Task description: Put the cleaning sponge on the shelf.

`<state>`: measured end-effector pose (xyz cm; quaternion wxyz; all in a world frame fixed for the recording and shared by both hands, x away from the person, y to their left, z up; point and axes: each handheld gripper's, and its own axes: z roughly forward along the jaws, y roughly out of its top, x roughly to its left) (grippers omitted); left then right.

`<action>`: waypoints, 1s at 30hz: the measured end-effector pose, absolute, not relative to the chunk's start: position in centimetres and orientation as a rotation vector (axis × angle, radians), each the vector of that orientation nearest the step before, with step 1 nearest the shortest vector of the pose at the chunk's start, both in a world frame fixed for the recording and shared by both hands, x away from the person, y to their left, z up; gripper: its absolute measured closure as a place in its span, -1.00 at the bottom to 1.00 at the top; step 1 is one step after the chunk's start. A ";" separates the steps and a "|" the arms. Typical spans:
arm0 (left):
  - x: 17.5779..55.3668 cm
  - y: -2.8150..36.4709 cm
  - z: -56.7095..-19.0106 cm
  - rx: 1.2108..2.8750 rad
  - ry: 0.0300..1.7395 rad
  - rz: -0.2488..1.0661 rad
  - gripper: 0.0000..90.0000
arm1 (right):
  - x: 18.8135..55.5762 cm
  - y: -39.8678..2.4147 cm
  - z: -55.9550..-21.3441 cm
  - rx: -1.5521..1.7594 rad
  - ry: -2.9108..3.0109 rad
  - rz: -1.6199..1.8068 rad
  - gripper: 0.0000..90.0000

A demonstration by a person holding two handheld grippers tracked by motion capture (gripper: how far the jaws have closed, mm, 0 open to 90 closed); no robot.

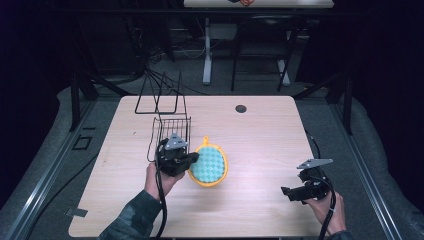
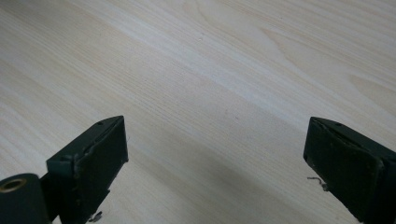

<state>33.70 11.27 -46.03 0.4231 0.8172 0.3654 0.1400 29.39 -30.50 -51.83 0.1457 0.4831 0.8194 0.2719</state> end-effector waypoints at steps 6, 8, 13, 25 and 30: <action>34.1 12.9 -46.0 2.014 0.956 0.373 0.97 | 29.4 -30.5 -51.9 1.387 2.360 0.784 -0.87; 34.2 13.5 -46.1 2.007 0.973 0.375 0.97 | 29.4 -30.5 -51.9 1.384 2.364 0.777 -0.87; 34.6 15.1 -46.0 1.984 1.003 0.399 0.97 | 29.5 -30.4 -52.0 1.385 2.363 0.782 -0.87; 35.3 17.9 -46.0 1.953 1.053 0.448 0.97 | 29.5 -30.4 -51.8 1.386 2.362 0.781 -0.87; 35.8 19.1 -46.2 1.930 1.075 0.469 0.97 | 29.6 -30.4 -52.0 1.386 2.372 0.779 -0.87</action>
